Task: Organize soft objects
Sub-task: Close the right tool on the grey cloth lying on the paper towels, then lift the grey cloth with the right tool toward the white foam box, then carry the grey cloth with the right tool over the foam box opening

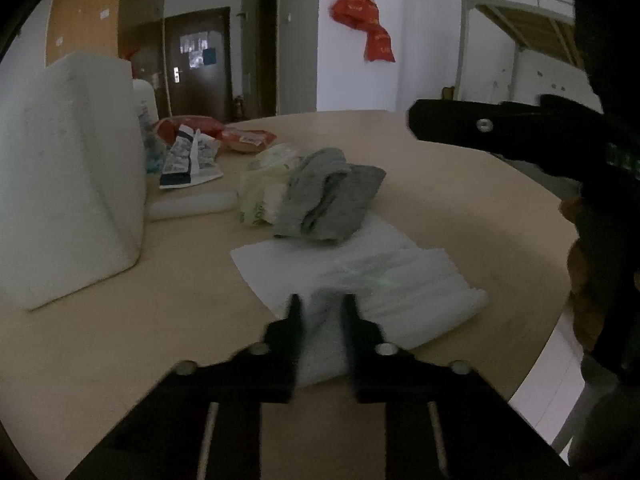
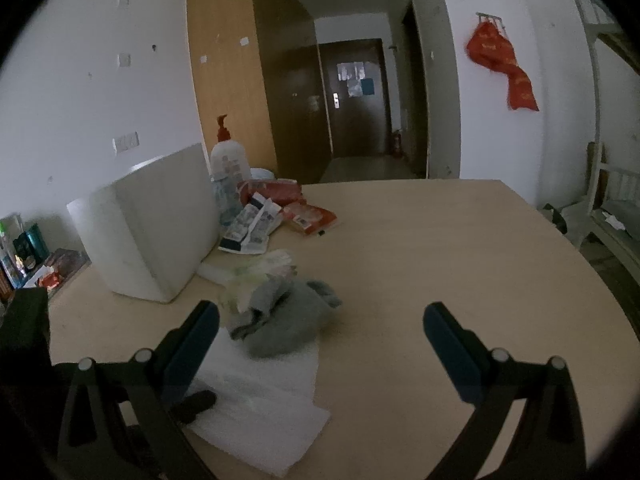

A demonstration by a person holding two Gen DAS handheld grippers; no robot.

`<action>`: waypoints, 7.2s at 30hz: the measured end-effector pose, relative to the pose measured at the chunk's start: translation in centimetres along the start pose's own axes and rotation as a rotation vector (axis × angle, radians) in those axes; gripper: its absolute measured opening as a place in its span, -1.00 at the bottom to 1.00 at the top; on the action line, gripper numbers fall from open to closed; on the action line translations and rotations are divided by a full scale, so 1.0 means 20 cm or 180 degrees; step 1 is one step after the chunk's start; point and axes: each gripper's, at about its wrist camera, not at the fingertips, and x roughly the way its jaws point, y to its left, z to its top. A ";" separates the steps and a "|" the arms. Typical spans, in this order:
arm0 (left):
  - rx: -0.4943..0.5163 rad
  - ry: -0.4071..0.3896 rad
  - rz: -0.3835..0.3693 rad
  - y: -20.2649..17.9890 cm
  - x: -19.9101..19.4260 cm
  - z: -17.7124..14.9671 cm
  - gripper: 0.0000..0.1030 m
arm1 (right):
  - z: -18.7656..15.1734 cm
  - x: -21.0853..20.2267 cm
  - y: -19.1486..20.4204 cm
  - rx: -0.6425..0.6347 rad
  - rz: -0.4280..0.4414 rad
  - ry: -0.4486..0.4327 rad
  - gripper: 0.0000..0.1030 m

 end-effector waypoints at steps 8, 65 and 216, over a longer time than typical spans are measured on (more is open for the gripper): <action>0.0009 -0.0042 -0.0103 0.04 -0.02 -0.01 -0.92 | 0.00 0.12 0.05 -0.0049 0.0047 0.0207 1.00; -0.0249 -0.0551 -0.0049 0.24 -0.35 0.07 -0.93 | 0.11 -0.06 0.08 0.0116 0.0248 0.0087 -0.71; -0.0848 -0.1017 0.1273 1.14 -0.62 0.69 0.68 | 0.77 0.33 0.83 -0.0693 0.1136 -0.0158 -0.70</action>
